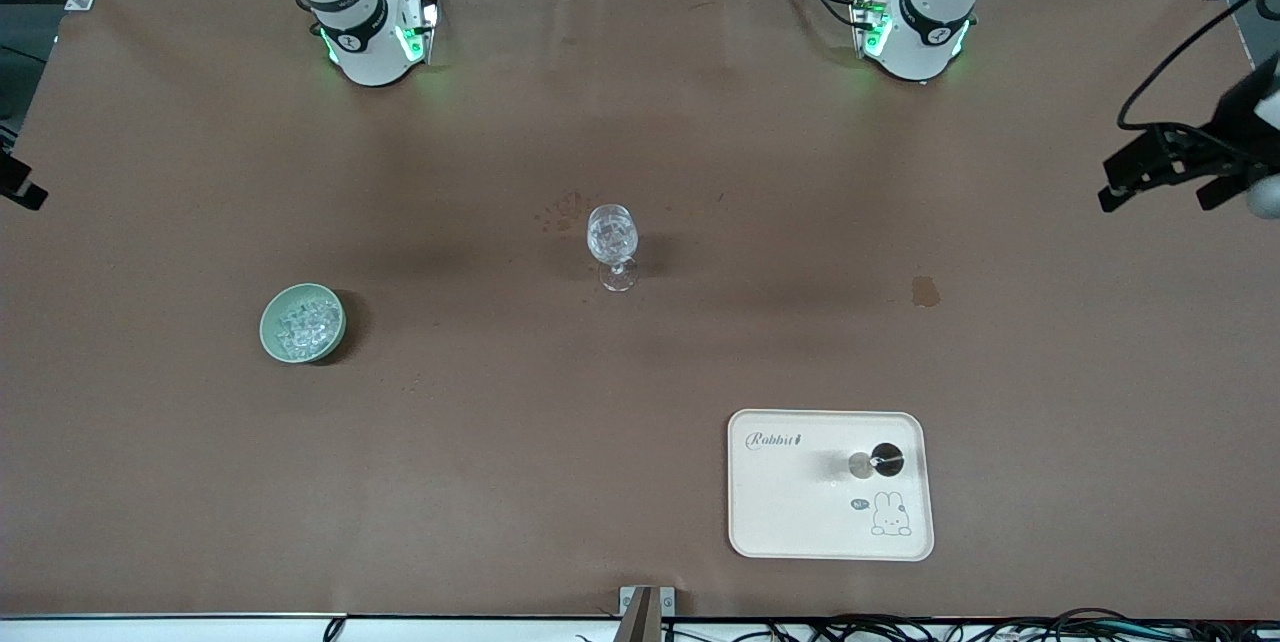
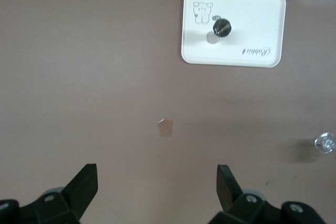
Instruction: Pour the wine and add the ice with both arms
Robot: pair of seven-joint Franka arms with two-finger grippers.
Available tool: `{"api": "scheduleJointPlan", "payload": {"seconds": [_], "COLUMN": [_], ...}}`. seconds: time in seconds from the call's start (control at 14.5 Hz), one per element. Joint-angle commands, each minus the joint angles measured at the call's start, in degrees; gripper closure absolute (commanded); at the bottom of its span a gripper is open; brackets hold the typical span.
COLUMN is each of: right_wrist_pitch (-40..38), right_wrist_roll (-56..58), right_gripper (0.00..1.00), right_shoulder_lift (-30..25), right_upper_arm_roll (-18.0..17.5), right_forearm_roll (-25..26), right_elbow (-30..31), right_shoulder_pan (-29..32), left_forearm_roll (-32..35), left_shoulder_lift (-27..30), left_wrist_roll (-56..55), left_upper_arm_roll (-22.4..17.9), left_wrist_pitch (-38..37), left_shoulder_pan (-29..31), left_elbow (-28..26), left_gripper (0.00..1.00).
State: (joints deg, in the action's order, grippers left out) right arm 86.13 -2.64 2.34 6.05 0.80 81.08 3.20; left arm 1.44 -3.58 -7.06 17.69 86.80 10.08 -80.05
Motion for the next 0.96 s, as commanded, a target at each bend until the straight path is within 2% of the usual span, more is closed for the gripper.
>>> {"api": "scheduleJointPlan", "payload": {"seconds": [0.0, 0.07, 0.14, 0.34, 0.89], "right_wrist_pitch": [0.4, 0.4, 0.4, 0.4, -0.2], "right_wrist_roll": [-0.1, -0.1, -0.1, -0.3, -0.4], "right_gripper": [0.0, 0.0, 0.0, 0.0, 0.0], "right_shoulder_lift": [-1.9, -1.9, -1.8, -1.7, -1.7], "right_upper_arm_roll": [-5.5, -4.9, -3.8, -3.0, -3.0], "right_forearm_roll": [-0.2, -0.2, -0.3, -0.3, -0.3], "right_elbow": [2.4, 2.4, 2.3, 2.2, 2.2], "right_shoulder_pan": [2.9, 2.3, 1.3, 0.1, -0.1], "left_forearm_roll": [1.3, 1.2, 1.2, 1.1, 0.8], "left_shoulder_lift": [7.3, 8.0, 8.2, 9.6, 8.0], "left_wrist_roll": [1.0, 1.3, 1.1, -0.6, 0.0], "left_upper_arm_roll": [-7.6, -9.8, -10.1, -9.6, -8.7], "left_wrist_pitch": [2.4, 2.0, 0.7, 0.0, 0.0], "left_shoulder_pan": [-7.3, -9.4, -9.8, -9.8, -9.9], "left_elbow": [-9.8, -10.0, -10.0, -10.9, -9.5], "left_gripper": [0.0, 0.0, 0.0, 0.0, 0.0]}}
